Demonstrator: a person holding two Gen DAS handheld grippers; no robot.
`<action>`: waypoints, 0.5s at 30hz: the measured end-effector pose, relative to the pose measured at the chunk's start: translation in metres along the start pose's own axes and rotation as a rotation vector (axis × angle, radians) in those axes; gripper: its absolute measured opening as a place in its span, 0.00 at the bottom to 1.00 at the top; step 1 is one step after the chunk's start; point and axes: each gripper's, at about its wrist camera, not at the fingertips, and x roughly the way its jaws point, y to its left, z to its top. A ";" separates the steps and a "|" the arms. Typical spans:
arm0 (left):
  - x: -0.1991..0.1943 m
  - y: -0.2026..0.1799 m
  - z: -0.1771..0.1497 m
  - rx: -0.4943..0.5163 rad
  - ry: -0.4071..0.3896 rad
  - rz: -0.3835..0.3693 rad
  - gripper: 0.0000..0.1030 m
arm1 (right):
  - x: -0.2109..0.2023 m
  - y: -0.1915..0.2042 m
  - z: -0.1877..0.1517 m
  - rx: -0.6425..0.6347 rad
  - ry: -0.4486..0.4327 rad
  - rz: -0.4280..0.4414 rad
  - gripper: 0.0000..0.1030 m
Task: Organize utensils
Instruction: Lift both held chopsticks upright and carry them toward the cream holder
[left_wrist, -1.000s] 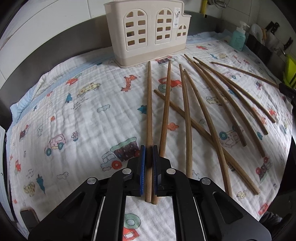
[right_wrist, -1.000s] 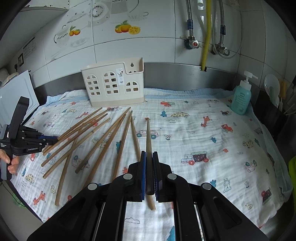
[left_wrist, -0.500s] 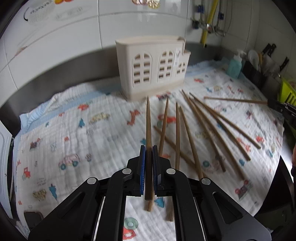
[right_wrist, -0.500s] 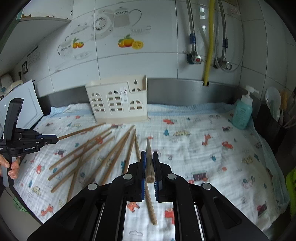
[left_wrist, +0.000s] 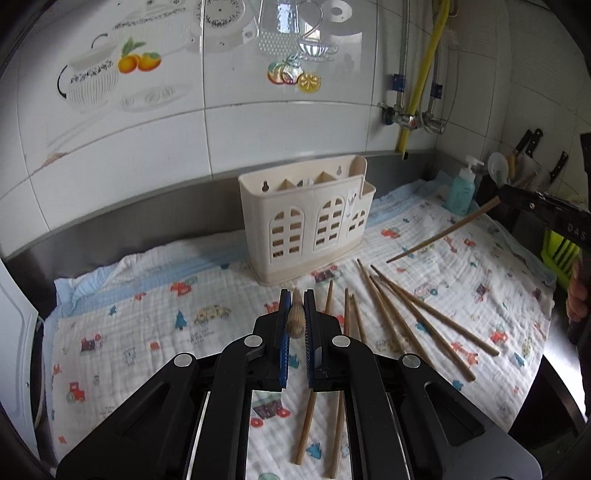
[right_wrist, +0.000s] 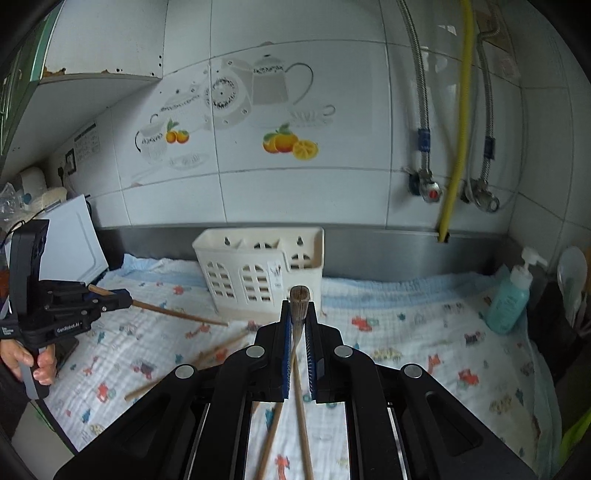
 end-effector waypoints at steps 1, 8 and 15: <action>-0.004 0.001 0.006 0.001 -0.011 -0.001 0.06 | 0.001 -0.001 0.010 0.001 -0.003 0.019 0.07; -0.026 0.000 0.048 0.023 -0.075 -0.021 0.06 | 0.001 -0.004 0.081 -0.039 -0.037 0.054 0.07; -0.048 -0.003 0.099 0.042 -0.167 -0.026 0.06 | 0.026 -0.003 0.128 -0.085 0.009 0.028 0.07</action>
